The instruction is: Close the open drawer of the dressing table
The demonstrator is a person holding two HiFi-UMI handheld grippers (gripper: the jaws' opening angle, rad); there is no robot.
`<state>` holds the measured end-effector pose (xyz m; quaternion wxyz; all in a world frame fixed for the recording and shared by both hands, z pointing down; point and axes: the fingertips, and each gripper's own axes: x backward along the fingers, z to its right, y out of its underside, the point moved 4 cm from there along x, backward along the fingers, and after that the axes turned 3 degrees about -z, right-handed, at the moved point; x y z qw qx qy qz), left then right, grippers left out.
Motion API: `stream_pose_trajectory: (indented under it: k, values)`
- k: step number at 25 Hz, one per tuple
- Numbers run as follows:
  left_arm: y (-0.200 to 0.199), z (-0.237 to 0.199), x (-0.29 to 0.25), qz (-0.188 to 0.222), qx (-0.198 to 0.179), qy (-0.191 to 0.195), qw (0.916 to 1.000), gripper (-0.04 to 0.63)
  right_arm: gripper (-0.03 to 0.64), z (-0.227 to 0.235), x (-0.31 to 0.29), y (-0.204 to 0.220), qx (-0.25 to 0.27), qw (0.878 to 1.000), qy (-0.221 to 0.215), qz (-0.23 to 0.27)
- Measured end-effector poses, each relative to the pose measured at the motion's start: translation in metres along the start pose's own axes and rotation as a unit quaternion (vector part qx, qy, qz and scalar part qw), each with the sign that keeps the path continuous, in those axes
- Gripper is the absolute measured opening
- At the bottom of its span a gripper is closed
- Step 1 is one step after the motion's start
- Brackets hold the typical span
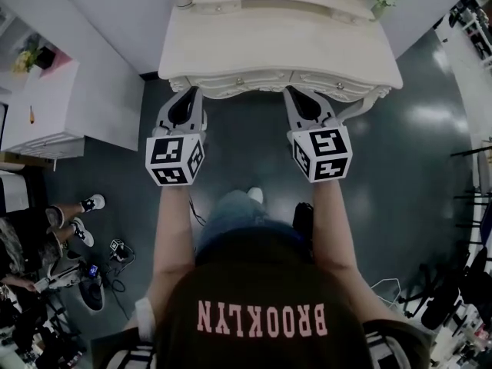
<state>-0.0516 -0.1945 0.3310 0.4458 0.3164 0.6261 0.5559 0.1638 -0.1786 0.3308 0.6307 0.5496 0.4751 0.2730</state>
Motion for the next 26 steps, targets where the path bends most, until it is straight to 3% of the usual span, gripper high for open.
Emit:
stream_pose_trajectory:
  k: [12,26]
  values:
    - [-0.016,0.008,0.014,0.026,-0.015,0.011,0.9995,0.008,-0.003,-0.007,0.022,-0.009,0.005,0.999,0.018,0.027]
    - [-0.013,-0.009,0.045,0.031,-0.01,-0.004,0.9995,0.008,-0.003,-0.026,0.04,-0.005,-0.013,0.999,0.032,0.041]
